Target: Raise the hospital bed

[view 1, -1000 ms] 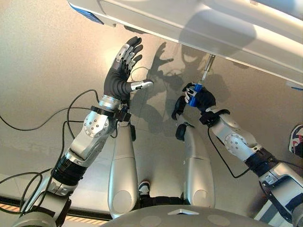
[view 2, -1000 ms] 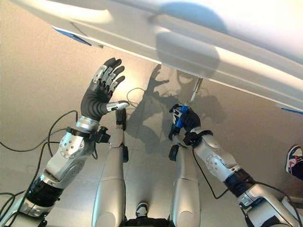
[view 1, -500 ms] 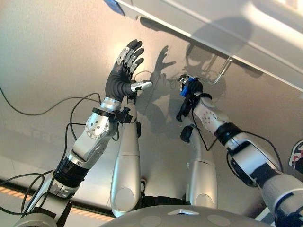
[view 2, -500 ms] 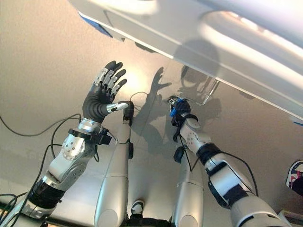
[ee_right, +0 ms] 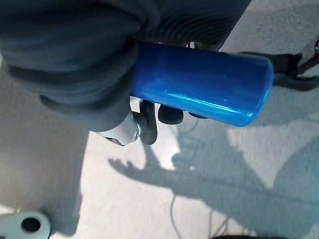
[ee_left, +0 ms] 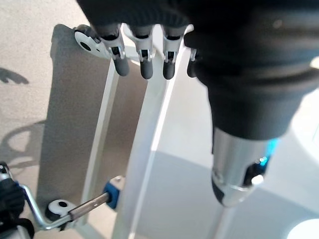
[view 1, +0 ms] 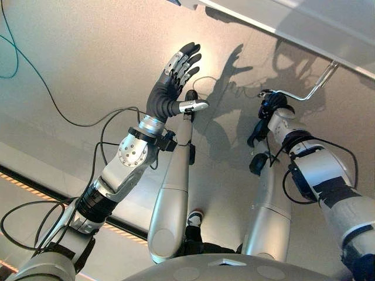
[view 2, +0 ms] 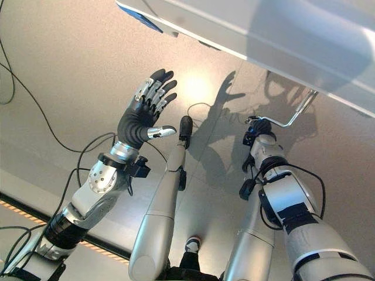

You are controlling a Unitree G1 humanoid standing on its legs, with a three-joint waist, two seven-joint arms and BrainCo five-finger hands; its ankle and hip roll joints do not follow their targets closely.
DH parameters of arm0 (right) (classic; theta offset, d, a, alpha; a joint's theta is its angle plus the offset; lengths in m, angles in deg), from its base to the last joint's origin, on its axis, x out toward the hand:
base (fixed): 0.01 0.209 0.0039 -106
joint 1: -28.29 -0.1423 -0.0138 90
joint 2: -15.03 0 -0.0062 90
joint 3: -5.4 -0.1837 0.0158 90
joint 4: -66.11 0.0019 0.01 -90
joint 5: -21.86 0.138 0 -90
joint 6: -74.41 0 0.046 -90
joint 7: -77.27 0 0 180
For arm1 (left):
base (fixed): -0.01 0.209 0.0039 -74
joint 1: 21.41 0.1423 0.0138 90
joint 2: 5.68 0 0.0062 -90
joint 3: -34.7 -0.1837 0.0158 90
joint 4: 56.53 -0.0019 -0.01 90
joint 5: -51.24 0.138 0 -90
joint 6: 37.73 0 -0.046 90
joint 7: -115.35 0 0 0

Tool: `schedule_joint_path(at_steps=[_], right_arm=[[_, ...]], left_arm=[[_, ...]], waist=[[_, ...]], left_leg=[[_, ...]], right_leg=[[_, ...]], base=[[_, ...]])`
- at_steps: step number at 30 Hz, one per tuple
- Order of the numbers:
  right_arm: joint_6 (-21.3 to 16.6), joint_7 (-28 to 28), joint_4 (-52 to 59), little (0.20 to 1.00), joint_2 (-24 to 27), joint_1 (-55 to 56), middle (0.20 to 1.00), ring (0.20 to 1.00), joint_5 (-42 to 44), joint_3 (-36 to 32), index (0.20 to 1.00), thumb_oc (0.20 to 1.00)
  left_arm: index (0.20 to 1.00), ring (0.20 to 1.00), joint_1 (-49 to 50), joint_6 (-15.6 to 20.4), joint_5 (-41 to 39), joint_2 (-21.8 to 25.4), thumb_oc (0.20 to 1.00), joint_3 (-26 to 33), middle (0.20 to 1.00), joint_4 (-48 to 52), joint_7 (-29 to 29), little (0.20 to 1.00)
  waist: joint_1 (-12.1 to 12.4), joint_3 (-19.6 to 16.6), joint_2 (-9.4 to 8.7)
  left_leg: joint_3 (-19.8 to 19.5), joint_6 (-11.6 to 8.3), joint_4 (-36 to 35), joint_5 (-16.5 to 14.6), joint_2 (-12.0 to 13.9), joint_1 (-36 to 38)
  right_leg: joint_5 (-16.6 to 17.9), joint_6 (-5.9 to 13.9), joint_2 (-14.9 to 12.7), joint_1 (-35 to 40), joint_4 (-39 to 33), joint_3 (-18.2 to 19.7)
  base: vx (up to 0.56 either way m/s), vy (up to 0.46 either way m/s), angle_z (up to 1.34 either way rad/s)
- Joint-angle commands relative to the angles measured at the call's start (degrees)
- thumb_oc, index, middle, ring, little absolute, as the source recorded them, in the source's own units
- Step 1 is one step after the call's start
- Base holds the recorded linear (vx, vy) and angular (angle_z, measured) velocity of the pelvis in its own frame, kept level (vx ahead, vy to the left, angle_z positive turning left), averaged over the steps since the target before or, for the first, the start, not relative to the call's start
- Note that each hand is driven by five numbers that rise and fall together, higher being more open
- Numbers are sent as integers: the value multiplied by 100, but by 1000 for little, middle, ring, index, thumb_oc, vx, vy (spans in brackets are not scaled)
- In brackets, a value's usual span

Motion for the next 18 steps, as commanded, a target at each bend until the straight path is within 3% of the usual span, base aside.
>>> schedule_joint_path(at_steps=[1,18], right_arm=[[87,70,-125,200,621,23,200,200,-222,-9,200,200],[-299,-25,133,200,1884,1486,200,200,582,-919,200,200]], left_arm=[[1000,1000,53,318,277,-68,1000,79,1000,701,-15,1000],[1000,1000,487,375,311,162,1000,373,1000,749,-168,1000]], waist=[[-59,-128,311],[-692,-128,-100]], left_leg=[[400,61,901,-896,134,-266],[811,-30,812,-955,492,80]], right_leg=[[718,436,42,-5,-879,380],[739,468,357,-188,-888,674]], base=[[15,-33,-7],[7,-45,-13]])
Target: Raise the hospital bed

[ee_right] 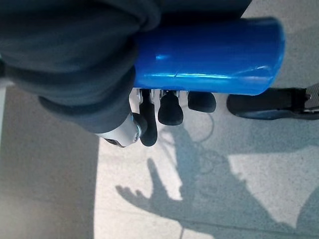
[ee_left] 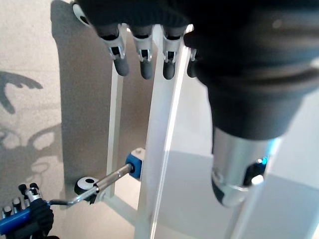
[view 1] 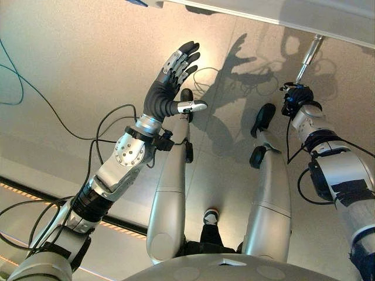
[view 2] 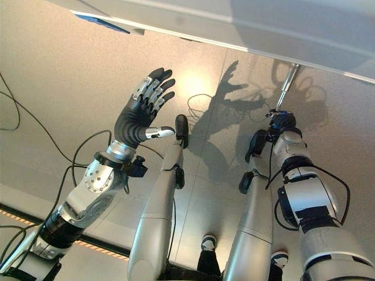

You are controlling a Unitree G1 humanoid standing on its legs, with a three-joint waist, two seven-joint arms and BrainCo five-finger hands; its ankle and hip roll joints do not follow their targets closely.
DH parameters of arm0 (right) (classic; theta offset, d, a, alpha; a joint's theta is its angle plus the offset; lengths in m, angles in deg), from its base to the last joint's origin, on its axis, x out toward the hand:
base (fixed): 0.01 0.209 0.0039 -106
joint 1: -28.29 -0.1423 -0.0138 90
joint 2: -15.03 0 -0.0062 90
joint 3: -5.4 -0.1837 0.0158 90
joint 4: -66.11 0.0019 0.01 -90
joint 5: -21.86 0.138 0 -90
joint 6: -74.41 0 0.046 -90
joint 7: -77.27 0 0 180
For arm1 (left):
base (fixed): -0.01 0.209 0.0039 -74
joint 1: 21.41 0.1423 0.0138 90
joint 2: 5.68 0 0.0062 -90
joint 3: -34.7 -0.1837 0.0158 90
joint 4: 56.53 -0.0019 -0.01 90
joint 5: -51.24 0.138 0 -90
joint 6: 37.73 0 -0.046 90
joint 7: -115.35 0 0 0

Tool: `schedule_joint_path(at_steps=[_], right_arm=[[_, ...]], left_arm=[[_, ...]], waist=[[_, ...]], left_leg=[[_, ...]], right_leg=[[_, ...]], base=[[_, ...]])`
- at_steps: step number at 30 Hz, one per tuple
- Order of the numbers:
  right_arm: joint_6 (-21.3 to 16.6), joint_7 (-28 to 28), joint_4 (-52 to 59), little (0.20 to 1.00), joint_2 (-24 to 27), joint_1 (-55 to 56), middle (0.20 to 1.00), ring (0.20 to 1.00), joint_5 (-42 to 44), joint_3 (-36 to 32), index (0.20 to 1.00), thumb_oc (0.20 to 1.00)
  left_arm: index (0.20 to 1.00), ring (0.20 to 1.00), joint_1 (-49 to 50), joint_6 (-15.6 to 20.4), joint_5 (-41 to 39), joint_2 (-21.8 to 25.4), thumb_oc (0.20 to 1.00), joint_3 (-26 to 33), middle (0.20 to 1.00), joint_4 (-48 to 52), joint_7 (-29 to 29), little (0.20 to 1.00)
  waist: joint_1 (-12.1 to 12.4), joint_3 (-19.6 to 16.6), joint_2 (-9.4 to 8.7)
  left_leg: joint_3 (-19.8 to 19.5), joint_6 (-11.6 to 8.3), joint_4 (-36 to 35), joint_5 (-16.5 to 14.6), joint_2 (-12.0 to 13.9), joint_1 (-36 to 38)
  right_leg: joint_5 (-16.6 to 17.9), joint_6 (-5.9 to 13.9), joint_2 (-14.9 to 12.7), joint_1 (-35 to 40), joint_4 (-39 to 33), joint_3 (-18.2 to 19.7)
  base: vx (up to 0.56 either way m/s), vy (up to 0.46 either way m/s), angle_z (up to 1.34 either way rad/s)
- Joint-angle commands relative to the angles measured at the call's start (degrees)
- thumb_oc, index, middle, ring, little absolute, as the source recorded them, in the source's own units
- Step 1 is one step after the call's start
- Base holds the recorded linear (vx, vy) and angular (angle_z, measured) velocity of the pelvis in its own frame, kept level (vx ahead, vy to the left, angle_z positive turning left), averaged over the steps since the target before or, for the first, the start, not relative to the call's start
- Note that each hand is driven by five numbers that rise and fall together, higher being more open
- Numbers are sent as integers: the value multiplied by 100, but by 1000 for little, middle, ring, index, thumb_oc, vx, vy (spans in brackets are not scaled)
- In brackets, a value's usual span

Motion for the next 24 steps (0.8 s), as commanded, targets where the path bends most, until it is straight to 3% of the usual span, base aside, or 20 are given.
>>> schedule_joint_path(at_steps=[1,5,8,12,18,19,24], right_arm=[[-238,474,-225,200,1426,1309,200,200,600,-442,200,200],[-587,467,884,200,1427,1971,200,200,749,-543,200,200],[-983,406,3422,200,1292,3341,200,200,871,-808,200,200],[-1389,249,5365,200,1239,4403,200,200,927,-1404,200,200],[-1531,138,6859,200,1227,5233,200,200,811,-1901,200,200],[-1565,-5,7355,200,1269,5427,200,200,894,-1961,200,200],[-1575,-646,8228,200,1512,5716,200,200,1521,-1885,200,200]], left_arm=[[1000,1000,458,371,308,-21,1000,410,1000,752,-133,1000],[1000,1000,720,392,314,99,1000,719,1000,841,-141,1000],[1000,1000,1058,365,367,141,1000,1041,1000,1007,-152,1000],[1000,1000,1203,369,409,382,1000,1294,1000,1176,-188,1000],[1000,1000,1579,386,313,640,1000,1783,1000,1379,-199,1000],[1000,1000,1701,385,259,668,1000,1904,1000,1450,-213,1000],[1000,1000,1855,377,197,795,1000,2015,1000,1612,-323,1000]], waist=[[-304,-115,14],[-525,-115,-240],[-762,-115,-569],[-951,-115,-779],[-1044,-115,-1002],[-1067,-115,-1097],[-1071,-115,-1229]], left_leg=[[153,-198,521,-684,386,218],[208,-250,455,-658,492,363],[263,-300,343,-646,560,620],[250,-329,203,-565,579,789],[239,-375,24,-503,611,1102],[240,-385,-47,-482,632,1211],[185,-400,-65,-457,639,1320]], right_leg=[[459,400,181,188,-695,22],[473,388,295,246,-707,43],[440,393,361,440,-739,50],[503,399,386,617,-824,4],[541,420,409,925,-952,-80],[553,428,417,1036,-984,-109],[527,420,404,1221,-1012,-184]], base=[[17,-74,-12],[10,-58,-12],[1,-75,-17],[-9,-66,-15],[5,-20,2],[9,-22,8],[8,-18,4]])
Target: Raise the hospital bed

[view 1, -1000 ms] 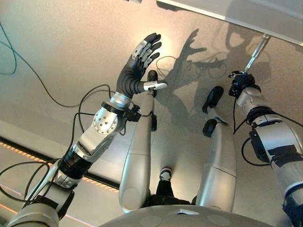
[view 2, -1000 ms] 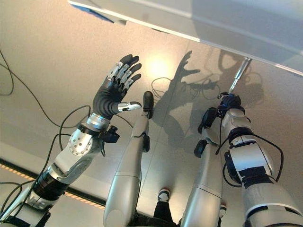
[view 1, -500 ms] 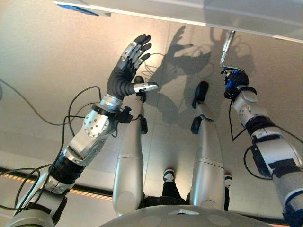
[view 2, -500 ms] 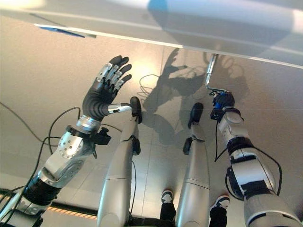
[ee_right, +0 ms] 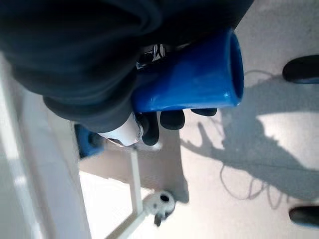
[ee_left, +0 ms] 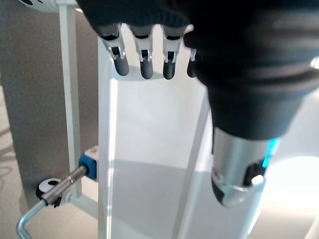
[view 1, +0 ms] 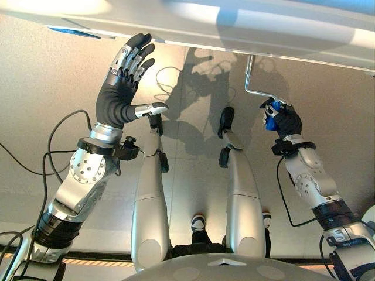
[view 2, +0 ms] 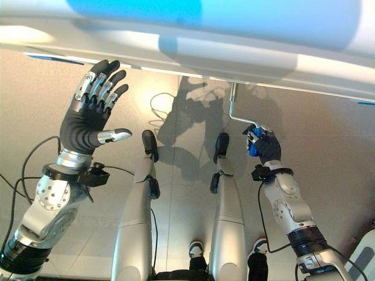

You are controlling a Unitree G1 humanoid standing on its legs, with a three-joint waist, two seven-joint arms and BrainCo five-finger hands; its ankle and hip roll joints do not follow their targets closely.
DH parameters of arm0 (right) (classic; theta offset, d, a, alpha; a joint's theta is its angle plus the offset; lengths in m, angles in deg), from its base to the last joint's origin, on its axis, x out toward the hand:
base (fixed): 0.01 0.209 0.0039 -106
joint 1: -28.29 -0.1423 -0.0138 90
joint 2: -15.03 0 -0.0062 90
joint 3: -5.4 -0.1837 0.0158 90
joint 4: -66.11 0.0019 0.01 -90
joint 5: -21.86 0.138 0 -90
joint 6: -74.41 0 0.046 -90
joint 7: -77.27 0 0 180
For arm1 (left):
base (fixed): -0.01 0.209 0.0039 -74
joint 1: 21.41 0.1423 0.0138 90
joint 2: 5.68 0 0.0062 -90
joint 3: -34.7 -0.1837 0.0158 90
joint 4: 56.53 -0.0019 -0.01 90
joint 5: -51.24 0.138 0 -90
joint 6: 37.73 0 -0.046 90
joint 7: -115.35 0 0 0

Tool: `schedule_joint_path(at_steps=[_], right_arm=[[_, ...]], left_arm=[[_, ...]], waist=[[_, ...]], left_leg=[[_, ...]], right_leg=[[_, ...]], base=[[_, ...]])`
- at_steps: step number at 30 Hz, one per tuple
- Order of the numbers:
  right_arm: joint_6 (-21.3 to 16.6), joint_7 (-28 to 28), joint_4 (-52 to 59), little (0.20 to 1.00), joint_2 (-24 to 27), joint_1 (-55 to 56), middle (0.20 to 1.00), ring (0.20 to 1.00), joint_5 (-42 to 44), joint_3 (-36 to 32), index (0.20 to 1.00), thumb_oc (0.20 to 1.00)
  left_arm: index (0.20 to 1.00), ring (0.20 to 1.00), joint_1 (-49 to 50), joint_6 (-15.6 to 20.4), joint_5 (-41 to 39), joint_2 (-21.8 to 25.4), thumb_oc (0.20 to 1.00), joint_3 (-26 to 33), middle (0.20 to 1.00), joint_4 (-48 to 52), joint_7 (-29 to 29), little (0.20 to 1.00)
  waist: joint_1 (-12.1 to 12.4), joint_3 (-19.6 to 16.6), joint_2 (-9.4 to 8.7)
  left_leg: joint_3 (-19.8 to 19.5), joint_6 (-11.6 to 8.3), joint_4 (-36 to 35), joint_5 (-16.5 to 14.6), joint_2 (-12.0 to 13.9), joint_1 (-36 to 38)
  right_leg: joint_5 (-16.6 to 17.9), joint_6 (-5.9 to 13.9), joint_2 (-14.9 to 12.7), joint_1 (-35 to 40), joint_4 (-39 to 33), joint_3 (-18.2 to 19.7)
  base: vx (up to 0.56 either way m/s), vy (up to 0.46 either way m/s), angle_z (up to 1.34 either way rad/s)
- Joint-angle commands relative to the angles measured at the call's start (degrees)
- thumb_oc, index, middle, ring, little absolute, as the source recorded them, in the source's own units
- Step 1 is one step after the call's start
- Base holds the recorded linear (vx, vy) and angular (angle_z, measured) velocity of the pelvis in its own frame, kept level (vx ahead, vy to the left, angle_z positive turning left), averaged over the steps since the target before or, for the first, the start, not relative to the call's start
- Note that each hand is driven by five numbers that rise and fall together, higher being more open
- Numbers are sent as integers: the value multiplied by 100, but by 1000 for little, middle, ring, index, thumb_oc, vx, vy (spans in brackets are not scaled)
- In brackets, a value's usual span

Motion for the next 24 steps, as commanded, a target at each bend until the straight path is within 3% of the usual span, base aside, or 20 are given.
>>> schedule_joint_path(at_steps=[1,6,7,11,16,24], right_arm=[[-1101,-782,1888,200,1507,1360,200,200,914,-1541,200,200],[-802,-1201,2322,200,2074,785,200,200,1490,-526,200,200],[-630,-1269,2361,200,2235,308,200,200,1583,77,200,200],[-456,-1231,2301,200,2218,-525,200,200,1585,907,200,200],[-328,-963,2087,200,1524,-1558,200,200,1551,1748,200,200],[-262,-396,1195,200,386,-2517,200,200,1296,2304,200,200]], left_arm=[[1000,1000,400,289,-35,170,1000,317,1000,634,-245,1000],[1000,1000,338,257,-78,356,1000,153,1000,672,-309,1000],[1000,1000,263,238,-101,320,1000,19,1000,602,-289,1000],[1000,1000,107,223,-107,222,1000,-146,1000,475,-209,1000],[1000,1000,-99,167,-103,-45,1000,-314,1000,300,-53,1000],[1000,1000,-190,110,-276,-357,1000,-495,1000,206,90,1000]], waist=[[-335,-143,-301],[-146,-143,-297],[-29,-143,-248],[137,-143,-142],[362,-143,10],[632,-143,148]], left_leg=[[-112,-352,155,-245,451,490],[-226,-343,129,-220,425,502],[-285,-338,134,-207,399,477],[-372,-320,146,-205,343,407],[-497,-290,167,-202,247,292],[-614,-237,216,-244,97,169]], right_leg=[[361,383,179,335,-327,-264],[391,391,120,498,-382,-402],[390,384,78,560,-400,-464],[397,375,7,589,-407,-543],[409,374,-102,679,-465,-694],[454,375,-215,832,-638,-821]], base=[[19,-10,8],[8,-7,8],[6,-2,10],[9,19,11],[14,29,6],[14,28,7]])
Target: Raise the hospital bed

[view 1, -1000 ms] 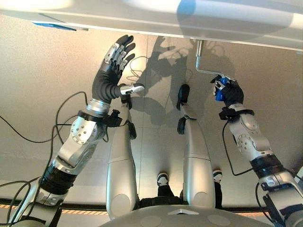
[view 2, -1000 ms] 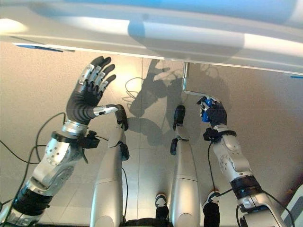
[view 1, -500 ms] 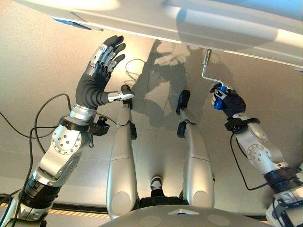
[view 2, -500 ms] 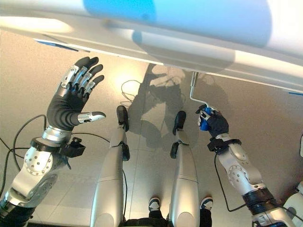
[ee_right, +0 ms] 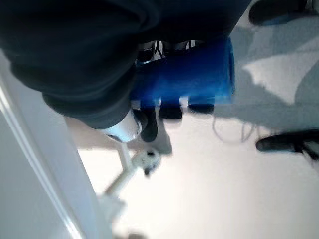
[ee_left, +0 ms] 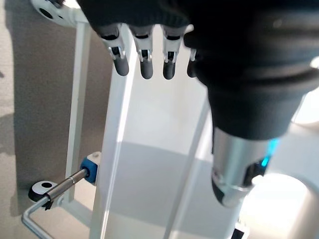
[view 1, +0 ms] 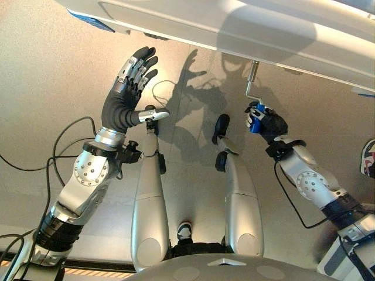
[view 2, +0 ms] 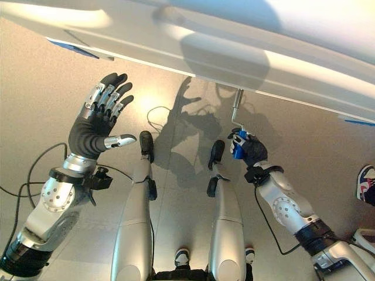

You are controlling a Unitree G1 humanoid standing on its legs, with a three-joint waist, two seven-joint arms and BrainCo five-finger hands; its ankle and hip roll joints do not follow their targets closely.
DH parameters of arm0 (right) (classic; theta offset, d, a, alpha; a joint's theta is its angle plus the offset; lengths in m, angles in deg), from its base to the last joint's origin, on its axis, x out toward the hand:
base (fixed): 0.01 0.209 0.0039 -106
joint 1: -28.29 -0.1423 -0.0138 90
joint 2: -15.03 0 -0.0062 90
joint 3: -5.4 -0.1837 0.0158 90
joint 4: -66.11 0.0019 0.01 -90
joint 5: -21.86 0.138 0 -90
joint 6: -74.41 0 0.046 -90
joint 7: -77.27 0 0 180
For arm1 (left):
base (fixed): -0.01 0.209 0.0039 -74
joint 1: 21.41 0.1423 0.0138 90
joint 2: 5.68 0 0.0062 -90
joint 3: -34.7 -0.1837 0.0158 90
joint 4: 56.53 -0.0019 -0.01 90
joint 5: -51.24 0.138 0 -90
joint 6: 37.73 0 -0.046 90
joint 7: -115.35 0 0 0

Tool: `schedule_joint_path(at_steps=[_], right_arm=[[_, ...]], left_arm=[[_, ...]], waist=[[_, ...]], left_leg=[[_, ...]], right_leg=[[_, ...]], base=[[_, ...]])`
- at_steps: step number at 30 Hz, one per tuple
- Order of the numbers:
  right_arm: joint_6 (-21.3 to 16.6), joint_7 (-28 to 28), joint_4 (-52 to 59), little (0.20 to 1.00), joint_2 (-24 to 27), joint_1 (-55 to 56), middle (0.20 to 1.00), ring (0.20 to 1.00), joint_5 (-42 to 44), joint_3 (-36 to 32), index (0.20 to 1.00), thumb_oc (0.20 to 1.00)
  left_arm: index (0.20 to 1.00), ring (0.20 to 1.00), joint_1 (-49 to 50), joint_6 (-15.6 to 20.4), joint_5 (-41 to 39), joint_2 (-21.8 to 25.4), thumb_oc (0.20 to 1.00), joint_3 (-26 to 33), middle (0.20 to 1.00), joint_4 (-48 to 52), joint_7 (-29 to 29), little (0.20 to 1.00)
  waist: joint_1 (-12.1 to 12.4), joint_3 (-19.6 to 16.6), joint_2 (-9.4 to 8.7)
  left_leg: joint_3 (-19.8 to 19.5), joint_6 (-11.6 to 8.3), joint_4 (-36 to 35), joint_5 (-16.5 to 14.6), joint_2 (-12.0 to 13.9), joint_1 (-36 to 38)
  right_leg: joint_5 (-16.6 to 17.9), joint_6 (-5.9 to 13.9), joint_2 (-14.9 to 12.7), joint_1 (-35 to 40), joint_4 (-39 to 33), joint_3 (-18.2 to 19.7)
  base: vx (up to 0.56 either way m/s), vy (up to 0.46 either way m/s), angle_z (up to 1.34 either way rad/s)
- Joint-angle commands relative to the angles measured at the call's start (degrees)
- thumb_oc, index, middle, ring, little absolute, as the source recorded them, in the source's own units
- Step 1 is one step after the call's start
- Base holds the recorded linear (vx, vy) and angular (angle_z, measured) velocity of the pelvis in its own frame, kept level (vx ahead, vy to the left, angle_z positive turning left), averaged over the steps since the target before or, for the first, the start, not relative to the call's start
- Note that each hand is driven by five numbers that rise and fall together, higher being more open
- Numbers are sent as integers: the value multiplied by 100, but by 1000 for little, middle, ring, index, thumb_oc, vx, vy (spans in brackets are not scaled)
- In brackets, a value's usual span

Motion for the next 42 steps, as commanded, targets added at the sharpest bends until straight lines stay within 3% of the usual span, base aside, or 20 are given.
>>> schedule_joint_path(at_steps=[1,3,8,21,23,30,35,42], right_arm=[[-436,-481,842,200,-274,-1438,200,200,-803,201,200,200],[-424,-383,526,200,-442,-1610,200,200,-873,225,200,200],[-247,154,-1863,200,-1390,-2673,200,200,-1327,170,200,200],[66,417,-5723,200,-2201,-4144,200,200,-1909,-327,200,200],[129,499,-6560,200,-2106,-4292,200,200,-2009,-633,200,200],[360,579,-7441,200,-1361,-3884,200,200,-2367,-1240,200,200],[388,634,-7663,200,-882,-3441,200,200,-2344,-1613,200,200],[400,683,-7890,200,-255,-2997,200,200,-2336,-1968,200,200]], left_arm=[[1000,1000,-60,221,-233,-28,1000,-157,1000,452,61,1000],[1000,1000,-78,218,-265,-58,1000,-215,1000,433,70,1000],[1000,1000,-259,262,-551,-211,1000,-493,1000,405,29,1000],[1000,1000,-645,323,-644,-444,1000,-990,1000,295,43,1000],[1000,1000,-803,342,-675,-467,1000,-1132,1000,257,19,1000],[1000,1000,-1203,365,-607,-621,1000,-1365,1000,137,-111,1000],[1000,1000,-1221,369,-504,-577,1000,-1359,1000,89,-163,1000],[1000,1000,-1102,375,-576,-423,1000,-1261,1000,160,-208,1000]], waist=[[250,-151,65],[285,-151,86],[512,-151,263],[737,-151,609],[780,-151,736],[834,-151,1114],[703,-151,1212],[533,-151,1191]], left_leg=[[38,-96,404,-506,66,100],[24,-90,415,-510,44,84],[8,-38,534,-582,-34,-63],[-3,28,724,-686,-171,-380],[24,39,755,-719,-216,-415],[89,73,827,-749,-262,-517],[210,66,946,-777,-178,-689],[362,39,1073,-805,-4,-867]], right_leg=[[527,499,-206,435,-661,-117],[532,501,-215,440,-679,-124],[518,492,-267,383,-675,-107],[411,477,-350,75,-482,-14],[354,469,-357,13,-413,15],[267,483,-375,-267,-199,176],[229,482,-307,-622,-32,337],[169,447,-190,-1066,221,479]], base=[[13,34,10],[11,30,11],[16,43,9],[16,44,2],[6,21,7],[2,19,10],[-2,-4,-6],[1,-56,-12]])
